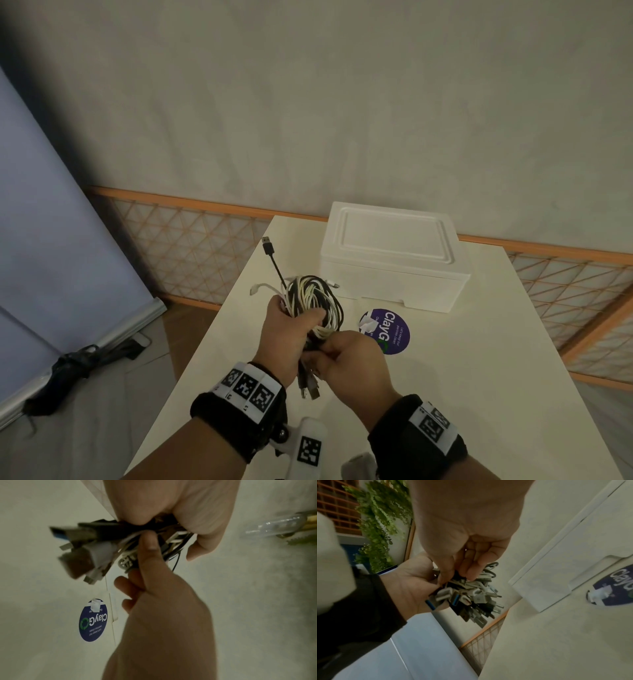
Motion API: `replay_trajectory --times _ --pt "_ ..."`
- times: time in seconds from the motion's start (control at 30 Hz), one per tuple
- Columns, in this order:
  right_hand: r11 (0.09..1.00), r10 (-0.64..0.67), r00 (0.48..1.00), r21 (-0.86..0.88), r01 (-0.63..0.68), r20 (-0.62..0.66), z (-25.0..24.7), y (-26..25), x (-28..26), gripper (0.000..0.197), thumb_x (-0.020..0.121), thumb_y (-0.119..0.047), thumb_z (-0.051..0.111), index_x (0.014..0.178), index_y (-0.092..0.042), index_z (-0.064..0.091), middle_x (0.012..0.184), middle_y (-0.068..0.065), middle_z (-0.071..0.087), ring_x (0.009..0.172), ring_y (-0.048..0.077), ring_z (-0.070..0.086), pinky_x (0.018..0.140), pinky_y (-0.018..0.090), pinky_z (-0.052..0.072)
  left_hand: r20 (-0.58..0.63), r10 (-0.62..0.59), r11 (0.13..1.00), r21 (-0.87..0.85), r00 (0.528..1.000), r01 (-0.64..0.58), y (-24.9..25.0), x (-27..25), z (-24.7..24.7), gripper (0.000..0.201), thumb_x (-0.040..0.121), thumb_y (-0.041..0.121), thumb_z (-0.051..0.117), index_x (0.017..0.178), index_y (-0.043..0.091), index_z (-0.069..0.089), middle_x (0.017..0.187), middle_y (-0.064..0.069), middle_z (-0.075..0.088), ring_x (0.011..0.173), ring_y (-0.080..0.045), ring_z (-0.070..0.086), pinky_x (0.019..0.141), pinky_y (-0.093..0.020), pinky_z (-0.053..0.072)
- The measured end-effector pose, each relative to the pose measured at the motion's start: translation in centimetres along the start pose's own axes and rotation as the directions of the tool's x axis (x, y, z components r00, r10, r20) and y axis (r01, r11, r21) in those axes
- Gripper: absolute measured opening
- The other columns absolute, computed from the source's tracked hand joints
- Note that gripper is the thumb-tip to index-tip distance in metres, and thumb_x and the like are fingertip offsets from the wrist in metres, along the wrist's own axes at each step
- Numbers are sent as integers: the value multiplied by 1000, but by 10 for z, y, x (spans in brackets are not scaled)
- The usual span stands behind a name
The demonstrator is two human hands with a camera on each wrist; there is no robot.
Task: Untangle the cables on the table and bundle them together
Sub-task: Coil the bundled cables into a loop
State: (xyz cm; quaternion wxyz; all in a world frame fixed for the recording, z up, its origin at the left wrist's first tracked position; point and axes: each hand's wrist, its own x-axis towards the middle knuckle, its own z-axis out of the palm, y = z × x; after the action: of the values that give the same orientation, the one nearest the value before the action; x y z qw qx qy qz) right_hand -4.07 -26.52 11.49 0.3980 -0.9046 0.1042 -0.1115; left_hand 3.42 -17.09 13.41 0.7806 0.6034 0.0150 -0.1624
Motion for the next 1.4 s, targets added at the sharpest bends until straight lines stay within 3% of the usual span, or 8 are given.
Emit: replay_trajectory --times 0.23,0.4,0.5,0.63,0.83,1.17,1.23,1.4 --pt "995 -36 995 91 28 89 2 -15 -2 17 83 -16 63 69 -12 71 47 -12 49 53 2 51 49 12 32 -100 142 961 251 985 -113 1 6 -3 24 66 3 64 90 4 62 73 -12 67 68 -26 65 65 -38 57" --pt "896 -383 923 -239 375 11 -14 -22 -3 20 83 -23 49 69 -18 63 62 -3 60 53 13 49 47 23 37 15 197 892 412 980 -185 7 11 -8 28 62 18 64 89 12 64 76 -5 70 72 -23 65 70 -34 54" --pt "780 -598 793 -309 544 -115 -25 -31 12 20 85 -29 57 101 -19 65 99 -4 68 93 12 61 85 27 47 182 131 896 399 975 -195 7 1 -3 28 68 35 56 90 19 64 88 -2 70 83 -19 68 79 -27 55" --pt "697 -541 797 -388 603 268 -43 -18 46 70 78 -72 48 127 -22 56 117 -3 65 115 12 56 113 33 23 465 34 728 595 885 -340 -3 -6 -10 24 70 34 58 93 28 57 89 10 64 84 -8 63 75 -20 50" --pt "937 -350 913 59 345 208 -32 21 51 73 68 -83 46 99 -19 61 86 -8 62 81 6 57 81 28 47 417 139 666 632 898 -396 0 5 -19 27 52 33 60 71 17 52 63 7 53 54 -1 48 55 -17 40" --pt "971 -184 972 182 156 145 16 42 68 80 72 -84 38 79 -7 58 69 3 55 65 13 52 63 30 42 286 35 755 620 958 -212 -25 25 -27 21 56 20 56 71 6 53 60 0 52 55 -12 48 56 -28 38" --pt "870 -78 973 492 -40 218 18 50 78 73 82 -71 41 94 0 59 79 9 61 74 13 58 71 27 47 295 45 723 650 955 -235 -26 28 -30 17 60 19 58 74 10 54 61 1 55 56 -9 50 54 -21 40" --pt "114 544 782 897 -428 304 12 115 136 31 99 -18 44 122 1 51 126 21 56 105 32 56 94 43 43 318 26 662 705 948 -254 -29 41 -59 13 72 9 63 77 19 56 64 9 60 56 -5 53 55 -14 41"
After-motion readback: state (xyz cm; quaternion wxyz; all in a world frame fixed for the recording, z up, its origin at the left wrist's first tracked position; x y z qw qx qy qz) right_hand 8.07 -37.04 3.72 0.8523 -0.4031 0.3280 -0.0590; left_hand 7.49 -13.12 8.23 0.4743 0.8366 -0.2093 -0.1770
